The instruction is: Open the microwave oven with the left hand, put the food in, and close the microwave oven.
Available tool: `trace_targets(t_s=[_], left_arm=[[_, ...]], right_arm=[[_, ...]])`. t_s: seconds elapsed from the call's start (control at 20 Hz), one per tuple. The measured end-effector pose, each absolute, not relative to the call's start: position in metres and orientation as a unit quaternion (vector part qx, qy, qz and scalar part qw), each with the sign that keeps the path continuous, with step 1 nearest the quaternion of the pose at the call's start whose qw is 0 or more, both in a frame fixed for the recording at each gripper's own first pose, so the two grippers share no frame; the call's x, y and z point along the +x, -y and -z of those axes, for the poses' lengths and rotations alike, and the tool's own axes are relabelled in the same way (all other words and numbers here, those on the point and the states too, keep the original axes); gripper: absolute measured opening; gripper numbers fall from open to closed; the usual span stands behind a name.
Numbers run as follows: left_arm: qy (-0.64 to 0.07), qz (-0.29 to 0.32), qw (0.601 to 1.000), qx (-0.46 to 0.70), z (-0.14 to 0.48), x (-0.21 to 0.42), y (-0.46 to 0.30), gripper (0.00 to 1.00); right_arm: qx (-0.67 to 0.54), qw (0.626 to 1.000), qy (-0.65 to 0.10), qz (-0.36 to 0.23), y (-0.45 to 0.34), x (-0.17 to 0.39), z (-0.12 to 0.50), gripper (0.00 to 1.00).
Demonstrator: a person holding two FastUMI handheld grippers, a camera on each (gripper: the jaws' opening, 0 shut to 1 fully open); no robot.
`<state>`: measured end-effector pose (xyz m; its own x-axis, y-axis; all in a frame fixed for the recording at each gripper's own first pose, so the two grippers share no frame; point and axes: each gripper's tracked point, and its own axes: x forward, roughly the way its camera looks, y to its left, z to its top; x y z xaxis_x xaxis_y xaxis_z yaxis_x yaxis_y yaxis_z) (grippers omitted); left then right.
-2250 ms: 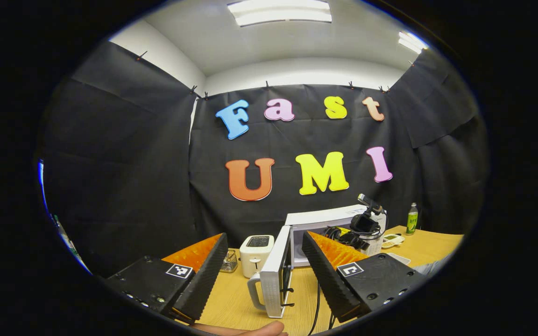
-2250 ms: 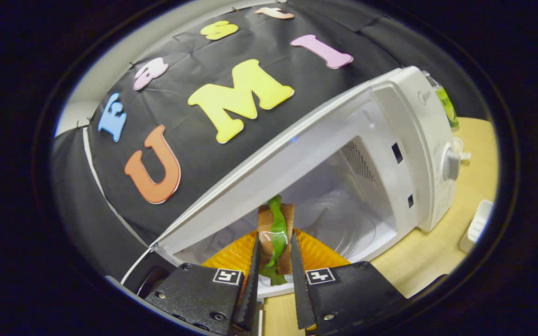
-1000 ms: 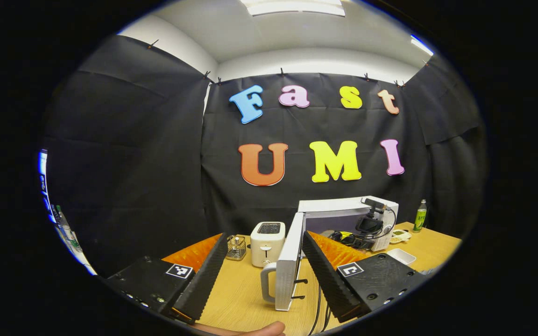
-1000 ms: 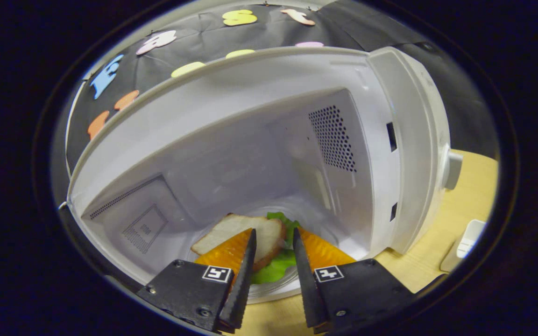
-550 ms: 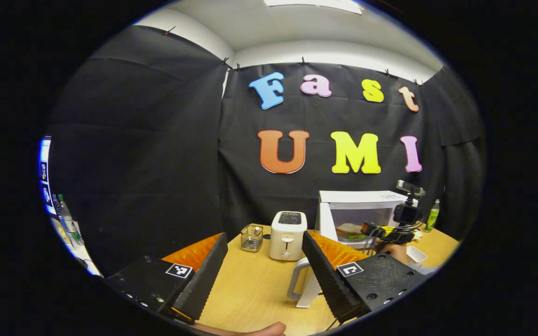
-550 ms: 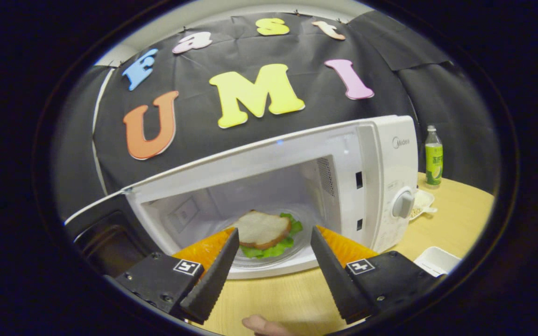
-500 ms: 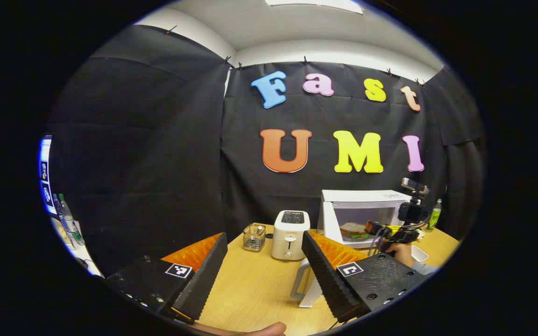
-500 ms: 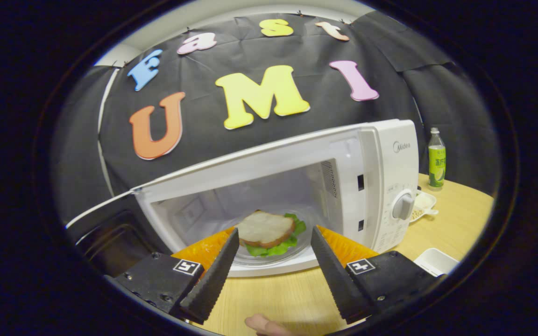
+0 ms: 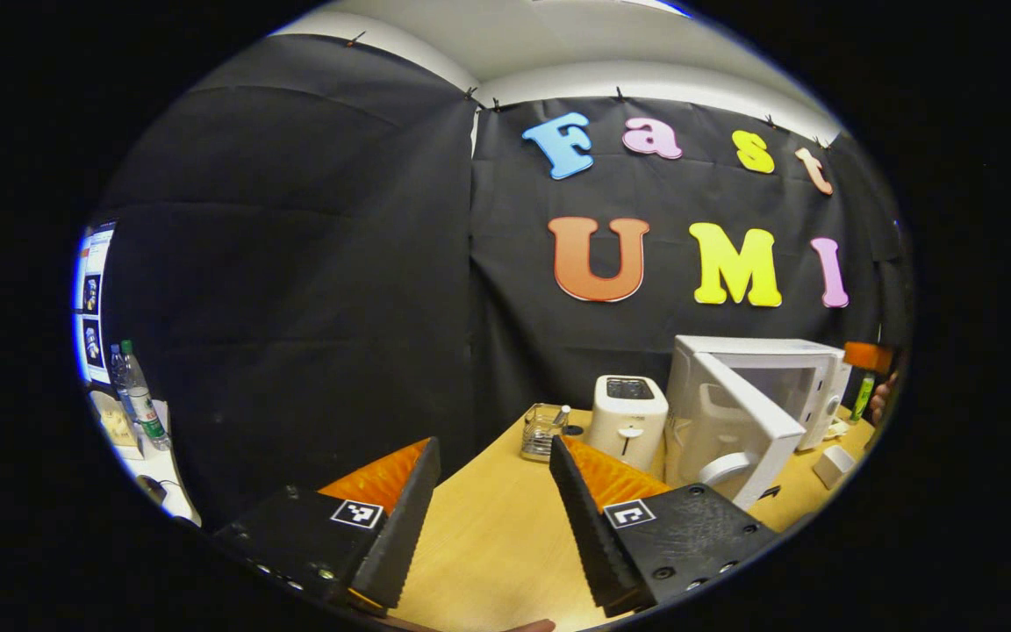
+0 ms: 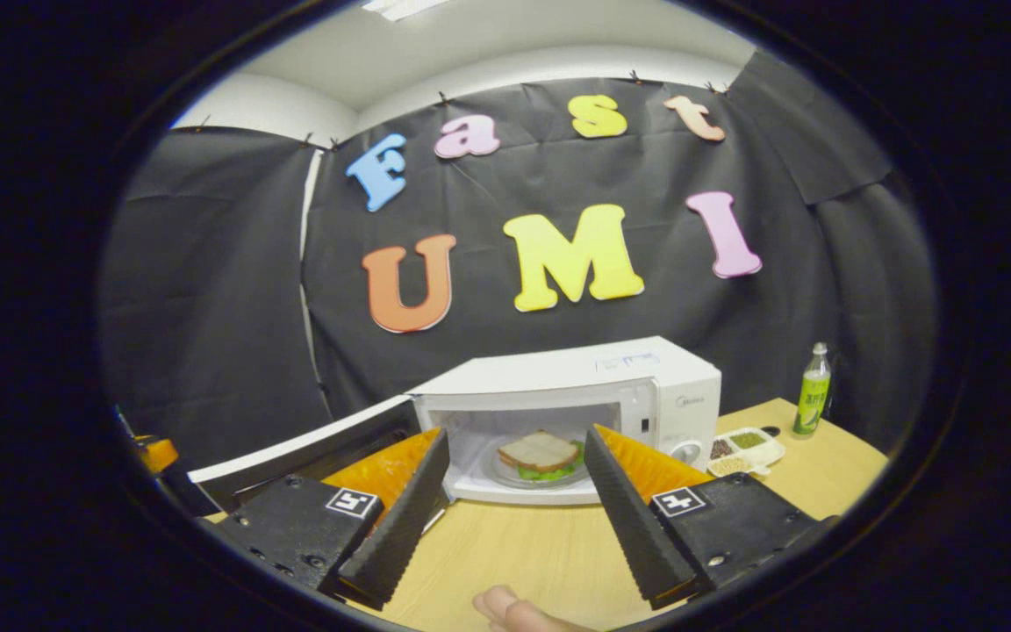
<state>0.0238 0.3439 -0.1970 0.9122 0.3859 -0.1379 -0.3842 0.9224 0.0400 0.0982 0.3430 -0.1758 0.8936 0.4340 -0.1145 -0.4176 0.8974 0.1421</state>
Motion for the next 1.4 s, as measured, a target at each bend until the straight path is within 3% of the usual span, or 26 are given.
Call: trace_targets(t_s=[0.1, 0.25, 0.3, 0.35, 0.4, 0.45, 0.55, 0.6, 0.65, 0.7, 0.9, 0.95, 1.0, 1.05, 1.2, 1.25, 1.3, 1.35, 1.4], left_arm=[[-0.075, -0.199, 0.977, 0.013, 0.206, 0.026, -0.349, 0.69], [-0.085, -0.199, 0.976, -0.014, 0.224, 0.03, -0.35, 0.07], [-0.088, -0.183, 0.979, -0.024, 0.23, 0.032, -0.34, 0.1], [-0.081, -0.179, 0.98, -0.017, 0.229, 0.031, -0.334, 0.13], [-0.082, -0.162, 0.983, -0.014, 0.237, 0.046, -0.33, 0.0], [-0.09, -0.137, 0.986, -0.012, 0.245, 0.052, -0.318, 0.01], [-0.09, -0.096, 0.991, -0.009, 0.248, 0.051, -0.292, 0.0], [-0.091, -0.077, 0.993, -0.01, 0.249, 0.052, -0.282, 0.0], [-0.089, -0.061, 0.994, -0.009, 0.25, 0.053, -0.273, 0.0], [-0.09, -0.05, 0.995, -0.007, 0.253, 0.056, -0.267, 0.0], [-0.099, 0.001, 0.995, -0.003, 0.262, 0.066, -0.233, 0.0], [-0.104, 0.018, 0.994, -0.007, 0.264, 0.065, -0.22, 0.12], [-0.101, 0.033, 0.994, -0.005, 0.263, 0.065, -0.208, 0.0], [-0.091, 0.03, 0.995, 0.01, 0.261, 0.067, -0.205, 0.0], [-0.094, 0.06, 0.994, 0.003, 0.261, 0.064, -0.181, 0.0], [-0.091, 0.071, 0.993, 0.001, 0.258, 0.065, -0.17, 0.0], [-0.091, 0.083, 0.992, -0.001, 0.258, 0.066, -0.159, 0.0], [-0.089, 0.096, 0.991, -0.001, 0.257, 0.068, -0.148, 0.0], [-0.088, 0.113, 0.99, -0.001, 0.255, 0.068, -0.134, 0.0]], right_arm=[[0.042, 0.974, -0.051, -0.217, -0.316, 0.077, 0.155, 0.98], [0.027, 0.974, -0.036, -0.222, -0.285, 0.048, 0.14, 0.98], [0.022, 0.974, -0.036, -0.223, -0.274, 0.038, 0.136, 0.98], [0.019, 0.974, -0.034, -0.223, -0.264, 0.03, 0.132, 0.91], [0.017, 0.975, -0.032, -0.22, -0.252, 0.025, 0.13, 0.92], [0.015, 0.977, -0.033, -0.211, -0.238, 0.021, 0.129, 0.98], [0.017, 0.98, -0.043, -0.194, -0.213, 0.014, 0.133, 0.98], [0.02, 0.98, -0.045, -0.19, -0.205, 0.01, 0.133, 0.92], [0.021, 0.981, -0.047, -0.185, -0.195, 0.008, 0.133, 0.92], [0.021, 0.983, -0.046, -0.179, -0.184, 0.004, 0.131, 0.98], [0.028, 0.984, -0.033, -0.173, -0.16, -0.008, 0.122, 0.98], [0.029, 0.984, -0.03, -0.171, -0.155, -0.009, 0.12, 0.99], [0.031, 0.985, -0.028, -0.169, -0.151, -0.01, 0.119, 0.99], [0.032, 0.985, -0.027, -0.168, -0.148, -0.011, 0.119, 0.91], [0.038, 0.983, -0.034, -0.174, -0.147, -0.011, 0.125, 0.91], [0.041, 0.983, -0.039, -0.177, -0.147, -0.011, 0.127, 0.99], [0.042, 0.982, -0.042, -0.181, -0.147, -0.011, 0.13, 0.99], [0.042, 0.981, -0.045, -0.182, -0.145, -0.011, 0.132, 0.92], [0.042, 0.982, -0.046, -0.181, -0.143, -0.011, 0.133, 0.99]])
